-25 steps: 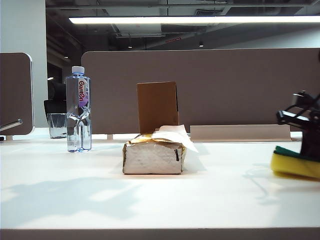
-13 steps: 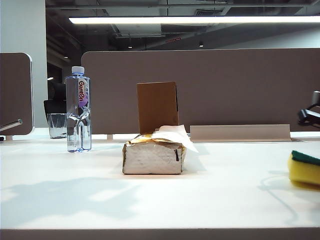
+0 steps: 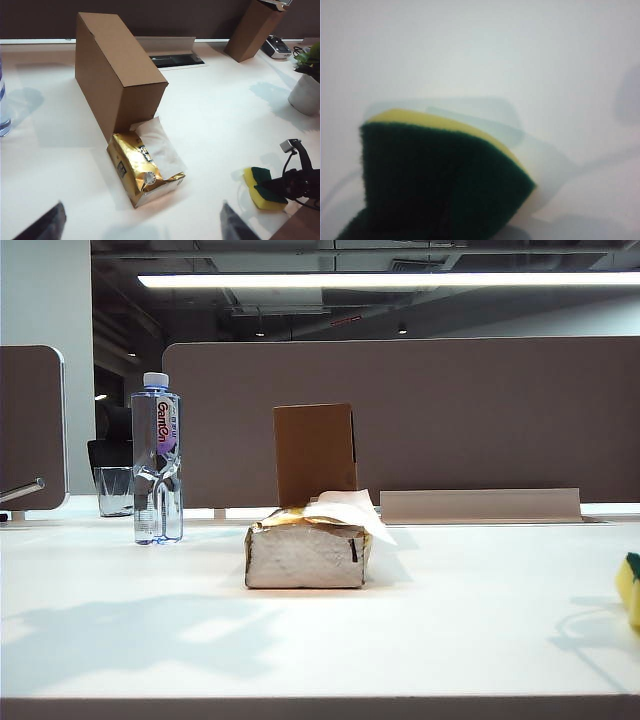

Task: Move the sponge from right to left to wipe the table, avoiding obstacles on the table, and finally reaching the bottle of mineral water.

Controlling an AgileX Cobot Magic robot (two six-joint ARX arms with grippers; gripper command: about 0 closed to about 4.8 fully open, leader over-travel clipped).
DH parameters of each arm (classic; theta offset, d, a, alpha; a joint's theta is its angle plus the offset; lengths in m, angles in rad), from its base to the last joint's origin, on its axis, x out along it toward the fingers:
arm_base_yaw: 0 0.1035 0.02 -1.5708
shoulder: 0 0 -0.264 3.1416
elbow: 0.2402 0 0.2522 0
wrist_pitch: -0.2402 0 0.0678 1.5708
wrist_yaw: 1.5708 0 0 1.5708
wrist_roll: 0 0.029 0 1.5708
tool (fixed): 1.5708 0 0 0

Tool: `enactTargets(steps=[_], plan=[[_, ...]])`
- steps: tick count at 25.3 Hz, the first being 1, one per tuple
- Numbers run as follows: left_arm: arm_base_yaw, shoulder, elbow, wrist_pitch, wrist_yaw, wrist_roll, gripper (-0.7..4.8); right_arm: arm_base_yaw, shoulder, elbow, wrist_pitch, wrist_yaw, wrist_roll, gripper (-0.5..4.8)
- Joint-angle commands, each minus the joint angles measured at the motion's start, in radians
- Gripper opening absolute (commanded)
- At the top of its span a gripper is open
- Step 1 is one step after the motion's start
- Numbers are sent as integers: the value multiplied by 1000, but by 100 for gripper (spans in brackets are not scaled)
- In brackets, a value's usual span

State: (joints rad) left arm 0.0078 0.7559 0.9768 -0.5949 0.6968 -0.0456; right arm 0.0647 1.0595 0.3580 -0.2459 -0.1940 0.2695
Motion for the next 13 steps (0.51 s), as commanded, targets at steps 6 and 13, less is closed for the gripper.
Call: enactTargets(steps=[6,13], plan=[[0,-2,7,14,7,1,399,26,2,-12,-50,24,16,-6],[0,-2,7,14,7,1,399,163,2,-13,23,85,98,-6]])
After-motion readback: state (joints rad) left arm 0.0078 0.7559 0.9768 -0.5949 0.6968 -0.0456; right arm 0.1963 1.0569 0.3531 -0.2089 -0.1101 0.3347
